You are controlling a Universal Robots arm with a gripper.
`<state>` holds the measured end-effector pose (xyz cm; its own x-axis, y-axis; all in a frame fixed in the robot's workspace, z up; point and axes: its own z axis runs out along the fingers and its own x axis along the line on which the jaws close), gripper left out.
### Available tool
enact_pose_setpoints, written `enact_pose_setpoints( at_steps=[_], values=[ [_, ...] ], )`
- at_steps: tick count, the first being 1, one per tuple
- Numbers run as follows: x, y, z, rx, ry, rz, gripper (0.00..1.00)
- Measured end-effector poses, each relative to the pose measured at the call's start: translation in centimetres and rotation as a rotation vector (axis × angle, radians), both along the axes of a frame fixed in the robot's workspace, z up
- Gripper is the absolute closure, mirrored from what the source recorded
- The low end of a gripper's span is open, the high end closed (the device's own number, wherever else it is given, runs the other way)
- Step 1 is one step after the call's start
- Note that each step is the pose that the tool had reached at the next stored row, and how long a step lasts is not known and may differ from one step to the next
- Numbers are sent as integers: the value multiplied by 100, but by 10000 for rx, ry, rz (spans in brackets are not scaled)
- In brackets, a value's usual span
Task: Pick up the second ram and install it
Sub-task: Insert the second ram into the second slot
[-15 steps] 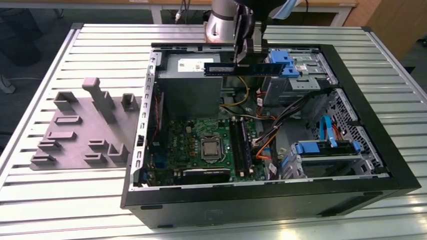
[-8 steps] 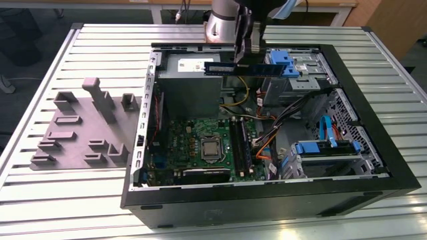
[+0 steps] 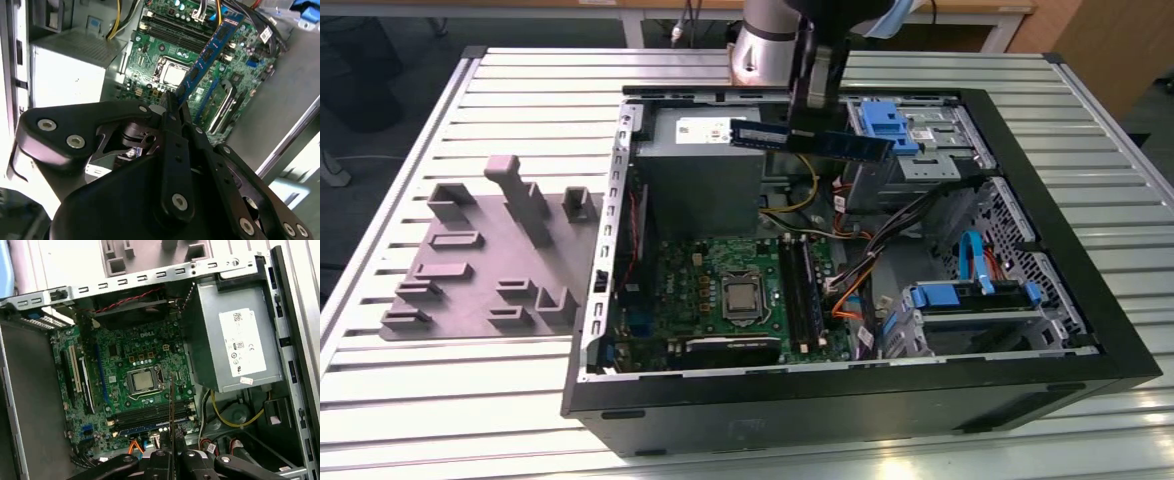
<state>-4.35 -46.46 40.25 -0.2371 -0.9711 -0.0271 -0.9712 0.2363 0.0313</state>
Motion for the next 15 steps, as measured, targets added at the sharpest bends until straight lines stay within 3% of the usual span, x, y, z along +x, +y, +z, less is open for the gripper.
enact_pose_setpoints(
  at_steps=[15],
  values=[
    [0, 0, -46, -1, 0, -2714, 86]
  ],
)
